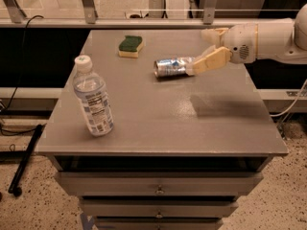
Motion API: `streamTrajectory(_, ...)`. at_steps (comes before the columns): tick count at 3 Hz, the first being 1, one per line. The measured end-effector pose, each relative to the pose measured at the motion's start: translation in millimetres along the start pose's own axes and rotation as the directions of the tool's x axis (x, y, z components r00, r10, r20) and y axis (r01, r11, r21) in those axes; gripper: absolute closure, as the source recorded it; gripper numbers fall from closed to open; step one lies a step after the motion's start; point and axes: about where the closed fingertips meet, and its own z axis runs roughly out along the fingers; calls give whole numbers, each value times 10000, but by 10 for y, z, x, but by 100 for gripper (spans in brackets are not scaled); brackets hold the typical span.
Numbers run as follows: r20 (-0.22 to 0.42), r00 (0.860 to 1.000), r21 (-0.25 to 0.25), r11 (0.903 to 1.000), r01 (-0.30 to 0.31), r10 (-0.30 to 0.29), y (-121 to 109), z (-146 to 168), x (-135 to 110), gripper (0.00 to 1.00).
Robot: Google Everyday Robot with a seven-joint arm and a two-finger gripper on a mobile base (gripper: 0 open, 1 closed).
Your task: Knock redbull can over
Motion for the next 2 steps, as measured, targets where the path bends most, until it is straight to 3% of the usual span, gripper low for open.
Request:
streamTrajectory(1, 204, 9996, -113, 9998, 185, -183, 97, -43, -88, 0)
streamTrajectory(2, -91, 9994, 308, 9990, 330, -328, -5, -284, 0, 0)
